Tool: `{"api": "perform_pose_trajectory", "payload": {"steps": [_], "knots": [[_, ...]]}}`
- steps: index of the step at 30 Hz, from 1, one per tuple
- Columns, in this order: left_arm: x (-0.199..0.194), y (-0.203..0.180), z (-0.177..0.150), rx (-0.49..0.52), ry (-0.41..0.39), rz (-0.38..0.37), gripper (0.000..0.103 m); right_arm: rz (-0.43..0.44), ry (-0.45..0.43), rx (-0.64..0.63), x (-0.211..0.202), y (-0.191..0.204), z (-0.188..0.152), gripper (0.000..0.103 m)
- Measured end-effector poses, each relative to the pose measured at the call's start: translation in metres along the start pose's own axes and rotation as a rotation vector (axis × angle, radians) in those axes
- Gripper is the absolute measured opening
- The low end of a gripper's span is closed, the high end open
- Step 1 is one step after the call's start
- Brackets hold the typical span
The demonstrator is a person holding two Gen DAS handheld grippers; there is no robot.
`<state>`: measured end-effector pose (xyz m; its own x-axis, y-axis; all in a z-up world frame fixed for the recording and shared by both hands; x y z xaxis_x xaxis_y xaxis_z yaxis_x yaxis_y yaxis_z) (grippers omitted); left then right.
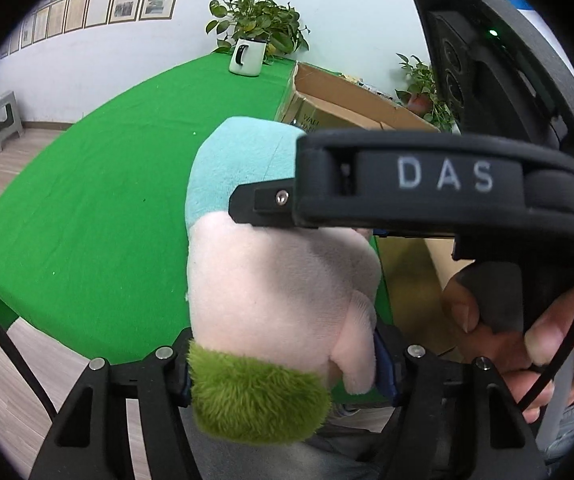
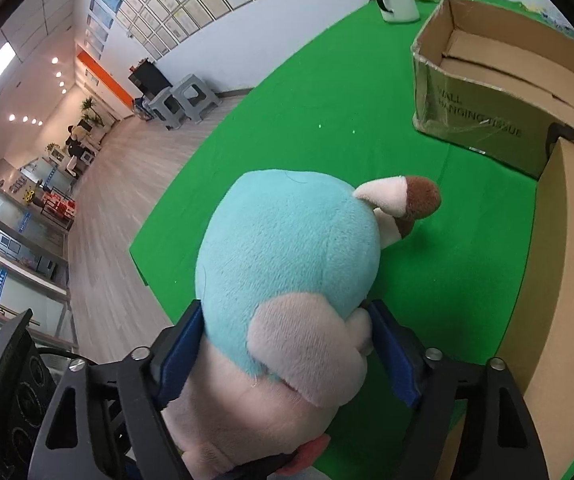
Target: Organize objects
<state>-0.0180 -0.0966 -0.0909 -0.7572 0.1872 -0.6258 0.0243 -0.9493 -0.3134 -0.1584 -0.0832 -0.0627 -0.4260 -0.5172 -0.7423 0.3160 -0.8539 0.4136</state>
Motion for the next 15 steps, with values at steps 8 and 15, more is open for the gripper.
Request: {"api": "perform_pose_trajectory", "payload": {"steps": [8,15], "knots": [[-0.026,-0.046,0.045,0.148,-0.155,-0.018,0.065,0.000,-0.234,-0.035,-0.073,0.022,0.026,0.068],[-0.033,-0.110,0.124,0.304,-0.318,-0.109,0.065,-0.040,-0.481,-0.023,-0.181,-0.001,0.088,0.069]]}}
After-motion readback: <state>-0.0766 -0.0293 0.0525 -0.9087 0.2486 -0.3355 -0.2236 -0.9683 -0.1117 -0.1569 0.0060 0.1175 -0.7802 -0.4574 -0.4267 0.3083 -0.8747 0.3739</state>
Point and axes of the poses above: each gripper's, at about its wrist camera, not at the fingertips, and x roughly the way its jaws point, y to its left, z to its top, the point moved 3 cm from there along x, roughly the way its jaws point, and after that the axes turned 7 degrees about -y, right-handed, at the moved point
